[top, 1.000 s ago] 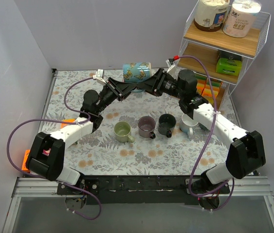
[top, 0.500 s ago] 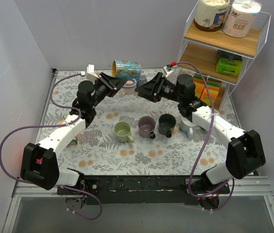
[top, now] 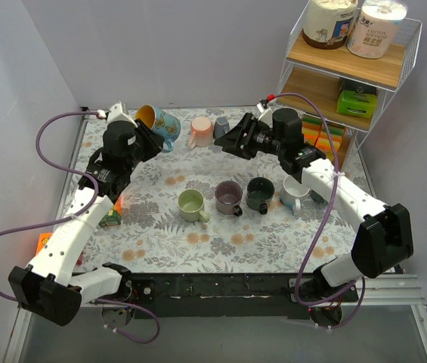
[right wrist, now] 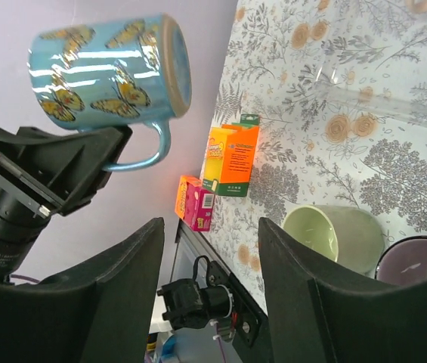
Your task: Turn the mug right side up
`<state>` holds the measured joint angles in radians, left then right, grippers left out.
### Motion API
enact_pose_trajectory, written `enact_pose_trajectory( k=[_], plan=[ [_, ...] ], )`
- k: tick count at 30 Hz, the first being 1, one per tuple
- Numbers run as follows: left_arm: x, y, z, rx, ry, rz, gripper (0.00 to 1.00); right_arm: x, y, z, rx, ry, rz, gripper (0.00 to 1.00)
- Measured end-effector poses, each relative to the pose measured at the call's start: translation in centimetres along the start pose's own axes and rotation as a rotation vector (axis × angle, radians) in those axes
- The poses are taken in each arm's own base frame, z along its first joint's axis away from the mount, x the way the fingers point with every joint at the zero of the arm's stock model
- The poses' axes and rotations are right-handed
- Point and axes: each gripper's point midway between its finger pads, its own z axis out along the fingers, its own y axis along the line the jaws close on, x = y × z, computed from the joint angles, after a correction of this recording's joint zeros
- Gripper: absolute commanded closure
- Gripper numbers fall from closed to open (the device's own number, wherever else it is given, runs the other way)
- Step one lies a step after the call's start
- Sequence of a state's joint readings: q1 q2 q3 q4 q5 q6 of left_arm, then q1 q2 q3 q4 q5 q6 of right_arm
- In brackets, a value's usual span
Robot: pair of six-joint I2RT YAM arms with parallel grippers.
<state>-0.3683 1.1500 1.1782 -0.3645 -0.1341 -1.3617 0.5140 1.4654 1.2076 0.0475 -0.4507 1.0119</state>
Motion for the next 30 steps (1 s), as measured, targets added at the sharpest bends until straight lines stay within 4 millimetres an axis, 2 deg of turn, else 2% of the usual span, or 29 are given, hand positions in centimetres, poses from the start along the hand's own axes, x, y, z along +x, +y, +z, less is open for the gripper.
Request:
enact_pose_trajectory(
  k=[3,8,12,18,21,25,30],
  plan=[
    [0.9,2.8,-1.4,-0.111,0.029,0.046,1.0,0.0,-0.6,0.0,0.021,0.006,-0.006,0.42],
    [3.5,7.8,-4.3,-0.285,0.104,0.105,1.0,0.3,-1.4,0.1,0.049,0.018,0.001,0.43],
    [5.6,10.8,-5.8,-0.394,0.163,0.128,1.0,0.3,-1.6,0.1,0.053,0.019,-0.003,0.42],
    [10.1,15.1,-7.4,-0.481,0.254,0.14,1.0,-0.2,-1.8,0.0,0.056,0.011,-0.007,0.42],
    [12.4,16.6,-8.0,-0.505,0.305,0.146,1.0,-0.3,-2.0,0.0,0.058,0.01,-0.006,0.42],
    [15.5,17.5,-8.2,-0.519,0.362,0.154,1.0,-0.2,-2.1,0.0,0.059,0.013,-0.006,0.42],
    [18.0,18.1,-8.1,-0.503,0.395,0.184,1.0,-0.5,-2.2,-0.1,0.06,0.009,-0.004,0.41]
  ],
)
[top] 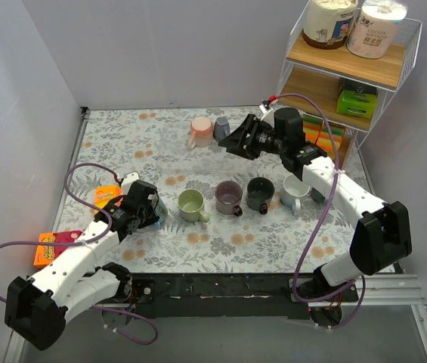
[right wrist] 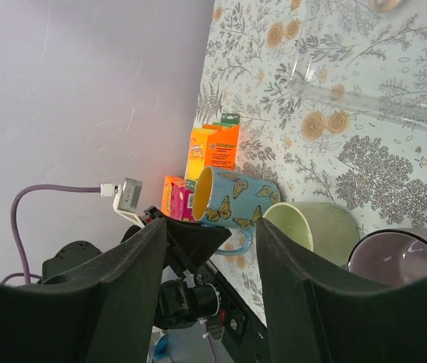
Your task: Turn the mug right side up
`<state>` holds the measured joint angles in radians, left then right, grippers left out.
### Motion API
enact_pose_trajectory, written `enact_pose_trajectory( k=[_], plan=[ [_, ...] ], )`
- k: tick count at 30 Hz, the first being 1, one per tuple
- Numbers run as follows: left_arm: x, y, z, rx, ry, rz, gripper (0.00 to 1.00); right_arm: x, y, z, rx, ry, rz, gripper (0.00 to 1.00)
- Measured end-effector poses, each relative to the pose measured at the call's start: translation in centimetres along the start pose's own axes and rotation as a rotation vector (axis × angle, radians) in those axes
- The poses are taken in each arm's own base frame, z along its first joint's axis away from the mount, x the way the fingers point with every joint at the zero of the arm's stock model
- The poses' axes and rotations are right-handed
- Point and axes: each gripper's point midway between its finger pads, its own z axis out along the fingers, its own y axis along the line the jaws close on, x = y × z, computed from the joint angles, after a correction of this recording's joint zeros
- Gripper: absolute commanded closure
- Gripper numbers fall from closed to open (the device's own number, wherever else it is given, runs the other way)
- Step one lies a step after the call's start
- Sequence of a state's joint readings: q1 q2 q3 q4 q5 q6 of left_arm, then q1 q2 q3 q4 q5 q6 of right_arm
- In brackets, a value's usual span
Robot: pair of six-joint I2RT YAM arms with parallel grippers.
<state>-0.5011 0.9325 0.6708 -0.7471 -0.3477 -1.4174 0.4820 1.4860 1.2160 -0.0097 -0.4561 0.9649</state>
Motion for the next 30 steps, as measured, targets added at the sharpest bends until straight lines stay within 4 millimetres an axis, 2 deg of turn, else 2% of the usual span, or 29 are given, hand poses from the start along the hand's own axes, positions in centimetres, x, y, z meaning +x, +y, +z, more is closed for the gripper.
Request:
enact_pose_trajectory(
  k=[8,15,18,28,30],
  plan=[
    [-0.1,-1.7,1.1,0.018,-0.05,0.076,1.0,-0.3,-0.2,-0.1,0.001,-0.006,0.003,0.41],
    [-0.3,-1.6,1.4,-0.027,-0.093,0.079,1.0,-0.3,-0.1,-0.2,-0.003,0.0,0.003,0.41],
    [-0.3,-1.6,1.4,-0.047,-0.111,0.071,0.95,-0.2,-0.1,-0.2,-0.004,0.002,0.004,0.41],
    [2.3,-3.1,1.5,-0.084,-0.151,0.098,0.91,-0.3,-0.2,-0.3,-0.005,0.004,0.006,0.41],
    [2.5,-3.1,1.4,-0.098,-0.167,0.083,0.85,-0.3,-0.2,-0.3,-0.007,0.006,0.006,0.41]
  ],
)
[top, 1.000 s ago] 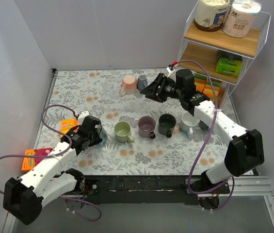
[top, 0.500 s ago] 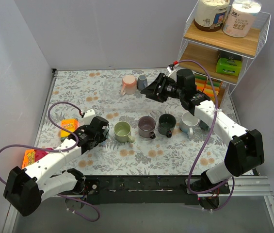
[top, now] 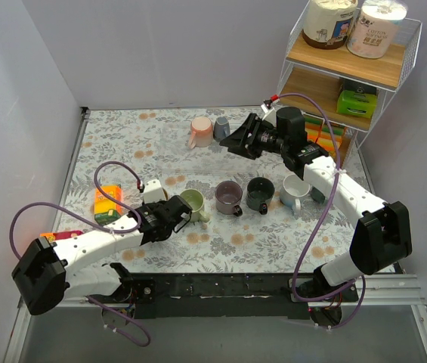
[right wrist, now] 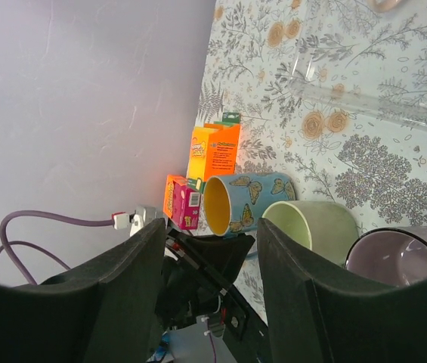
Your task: Turn the mug right side up
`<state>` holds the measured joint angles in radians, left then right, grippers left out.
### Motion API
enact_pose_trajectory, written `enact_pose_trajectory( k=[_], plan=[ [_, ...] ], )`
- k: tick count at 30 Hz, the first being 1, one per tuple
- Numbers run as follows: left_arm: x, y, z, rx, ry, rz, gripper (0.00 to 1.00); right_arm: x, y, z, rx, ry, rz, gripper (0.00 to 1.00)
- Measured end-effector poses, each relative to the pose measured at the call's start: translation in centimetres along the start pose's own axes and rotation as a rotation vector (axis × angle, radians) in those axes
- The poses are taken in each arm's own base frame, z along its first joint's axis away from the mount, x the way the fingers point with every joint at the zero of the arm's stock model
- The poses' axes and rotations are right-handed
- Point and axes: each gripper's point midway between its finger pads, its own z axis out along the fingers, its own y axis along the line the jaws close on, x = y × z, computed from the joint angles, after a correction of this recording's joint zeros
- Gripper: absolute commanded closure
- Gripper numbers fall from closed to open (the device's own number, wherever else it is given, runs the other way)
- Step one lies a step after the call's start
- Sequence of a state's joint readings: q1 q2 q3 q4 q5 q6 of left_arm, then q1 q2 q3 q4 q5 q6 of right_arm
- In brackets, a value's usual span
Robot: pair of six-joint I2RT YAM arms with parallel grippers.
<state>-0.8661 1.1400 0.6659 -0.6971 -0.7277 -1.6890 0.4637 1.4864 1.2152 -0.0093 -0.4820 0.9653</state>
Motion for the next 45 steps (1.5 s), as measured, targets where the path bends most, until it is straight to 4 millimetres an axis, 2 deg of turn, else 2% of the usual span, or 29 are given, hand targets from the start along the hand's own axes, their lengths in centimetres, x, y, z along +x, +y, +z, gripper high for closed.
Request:
enact_pose_trajectory(
  k=[2,8,11,12,16,23,25,28,30,35,40,45],
  plan=[
    [0.2,0.0,-0.1,-0.009,-0.008,-0.01,0.81,0.0,0.0,0.0,0.0,0.0,0.0,0.41],
    [0.8,-0.5,-0.7,-0.011,-0.02,-0.027,0.8,0.1,-0.3,-0.1,0.012,0.006,0.008,0.4],
    [1.1,-0.8,-1.1,-0.009,-0.018,-0.038,0.75,0.2,-0.7,-0.1,0.025,0.01,0.017,0.4],
    [1.2,-0.8,-1.2,-0.011,-0.016,-0.04,0.62,0.2,-0.8,-0.1,0.029,0.012,0.02,0.4],
    [1.2,-0.7,-1.4,-0.035,-0.012,-0.056,0.43,0.2,-1.1,-0.1,0.036,0.017,0.026,0.4],
    [0.4,-0.8,-2.0,-0.07,-0.013,-0.067,0.26,0.4,-1.1,-0.2,0.031,0.026,0.027,0.4],
    [0.3,-0.7,-2.1,-0.075,-0.014,-0.066,0.23,0.3,-1.1,-0.2,0.031,0.028,0.027,0.4],
    [-0.1,-0.7,-2.4,-0.077,-0.016,-0.07,0.14,0.2,-1.3,-0.2,0.034,0.025,0.024,0.38],
    [-0.7,-1.0,-2.8,-0.06,-0.022,-0.087,0.02,0.3,-1.6,-0.2,0.04,0.028,0.015,0.36],
    [-3.4,-1.9,-4.9,0.049,-0.065,-0.137,0.02,-0.2,-3.5,0.7,0.113,0.042,-0.044,0.31],
    [-6.9,-3.1,-7.4,0.169,-0.131,-0.178,0.02,-3.2,-5.6,2.4,0.22,0.012,-0.236,0.21],
    [-10.0,-5.2,-9.3,0.272,-0.197,-0.165,0.02,-6.3,-7.5,3.4,0.301,-0.04,-0.479,0.18]
  ],
)
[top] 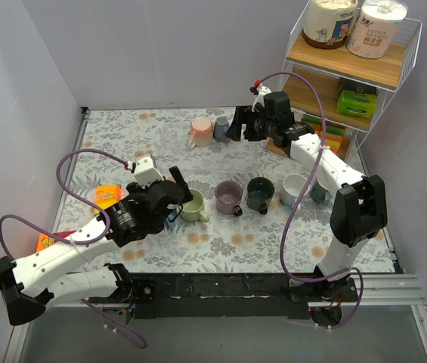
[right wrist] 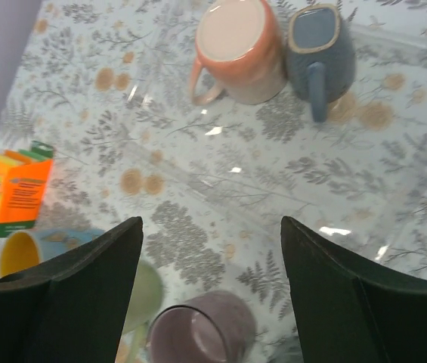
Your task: Turn the mug right side up
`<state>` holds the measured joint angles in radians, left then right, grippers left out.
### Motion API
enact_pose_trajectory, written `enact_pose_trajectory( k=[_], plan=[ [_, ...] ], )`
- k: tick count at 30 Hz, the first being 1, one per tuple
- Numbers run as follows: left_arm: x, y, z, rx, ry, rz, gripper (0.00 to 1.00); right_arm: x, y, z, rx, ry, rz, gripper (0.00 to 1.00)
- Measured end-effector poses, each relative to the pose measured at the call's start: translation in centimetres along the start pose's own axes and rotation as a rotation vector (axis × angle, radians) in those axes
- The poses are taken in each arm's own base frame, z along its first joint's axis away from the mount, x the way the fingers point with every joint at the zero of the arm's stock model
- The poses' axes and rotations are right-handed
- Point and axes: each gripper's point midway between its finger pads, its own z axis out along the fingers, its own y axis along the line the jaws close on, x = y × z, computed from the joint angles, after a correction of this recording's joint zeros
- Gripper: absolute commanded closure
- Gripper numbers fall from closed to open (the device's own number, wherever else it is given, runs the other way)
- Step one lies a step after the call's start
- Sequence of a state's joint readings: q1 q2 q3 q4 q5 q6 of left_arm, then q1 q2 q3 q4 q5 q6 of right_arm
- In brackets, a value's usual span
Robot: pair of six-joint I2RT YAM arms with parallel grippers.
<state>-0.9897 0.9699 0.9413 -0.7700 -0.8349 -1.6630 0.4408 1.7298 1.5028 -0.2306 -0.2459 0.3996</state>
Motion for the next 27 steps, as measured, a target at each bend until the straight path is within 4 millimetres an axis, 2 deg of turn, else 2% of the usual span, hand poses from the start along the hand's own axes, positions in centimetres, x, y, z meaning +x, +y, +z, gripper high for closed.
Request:
enact_pose_trajectory(
  k=[4,8,18,22,27],
  plan=[
    [-2.3,-2.0,-0.7,0.062,-0.039,-0.006,0.02,-0.4,-1.9,1.5,0.061,-0.033,-0.146,0.18],
    [-3.6,-3.2,-1.4,0.099,-0.053,-0.032,0.02,-0.9,-4.0,4.1,0.119,-0.038,-0.251,0.18],
    [-3.1,-3.8,-1.6,0.124,-0.014,-0.028,0.02,-1.3,-7.8,10.0,0.201,-0.032,-0.354,0.21],
    [-3.0,-3.8,-1.4,0.124,-0.005,-0.022,0.02,-1.3,-8.9,11.6,0.228,-0.035,-0.37,0.24],
    [-2.9,-3.6,-1.0,0.116,0.007,-0.01,0.02,0.0,-9.8,13.0,0.226,-0.005,-0.376,0.27]
  ],
)
